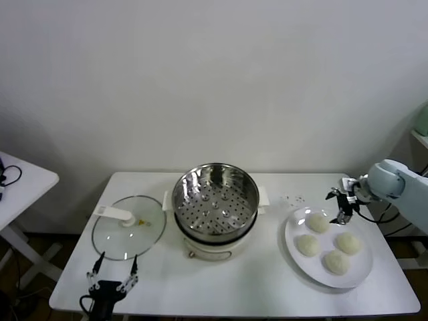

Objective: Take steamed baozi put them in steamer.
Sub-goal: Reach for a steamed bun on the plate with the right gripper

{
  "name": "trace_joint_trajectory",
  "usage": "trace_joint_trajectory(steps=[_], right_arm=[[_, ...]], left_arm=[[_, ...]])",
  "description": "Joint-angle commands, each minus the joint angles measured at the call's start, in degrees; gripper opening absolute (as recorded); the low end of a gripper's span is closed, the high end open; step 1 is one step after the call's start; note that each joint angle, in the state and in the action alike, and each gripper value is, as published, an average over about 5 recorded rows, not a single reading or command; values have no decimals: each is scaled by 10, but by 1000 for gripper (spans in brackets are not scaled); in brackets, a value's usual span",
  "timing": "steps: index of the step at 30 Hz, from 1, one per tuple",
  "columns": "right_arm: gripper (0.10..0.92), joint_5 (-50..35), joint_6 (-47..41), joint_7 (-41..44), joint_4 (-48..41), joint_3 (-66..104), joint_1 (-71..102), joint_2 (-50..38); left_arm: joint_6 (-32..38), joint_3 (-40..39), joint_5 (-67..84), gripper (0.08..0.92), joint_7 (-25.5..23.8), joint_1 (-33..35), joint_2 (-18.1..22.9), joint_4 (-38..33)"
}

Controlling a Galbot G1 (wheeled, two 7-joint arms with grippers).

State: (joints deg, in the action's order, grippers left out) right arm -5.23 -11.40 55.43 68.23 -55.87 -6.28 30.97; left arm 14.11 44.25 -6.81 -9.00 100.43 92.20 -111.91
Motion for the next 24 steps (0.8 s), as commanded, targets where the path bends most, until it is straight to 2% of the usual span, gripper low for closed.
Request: trace_joint_trajectory(steps=[1, 14, 24], right_arm=[[823, 7, 2, 24, -35, -43, -12, 20], [823, 15, 47, 40, -145, -34, -9, 113], [823, 17, 53, 47, -156, -44, -6, 125]], left_arm=[[0, 2, -2, 823, -1, -1, 20, 4], [4, 10, -9, 823, -2, -4, 20, 14], [8, 15, -11, 823, -3, -5, 17, 24]])
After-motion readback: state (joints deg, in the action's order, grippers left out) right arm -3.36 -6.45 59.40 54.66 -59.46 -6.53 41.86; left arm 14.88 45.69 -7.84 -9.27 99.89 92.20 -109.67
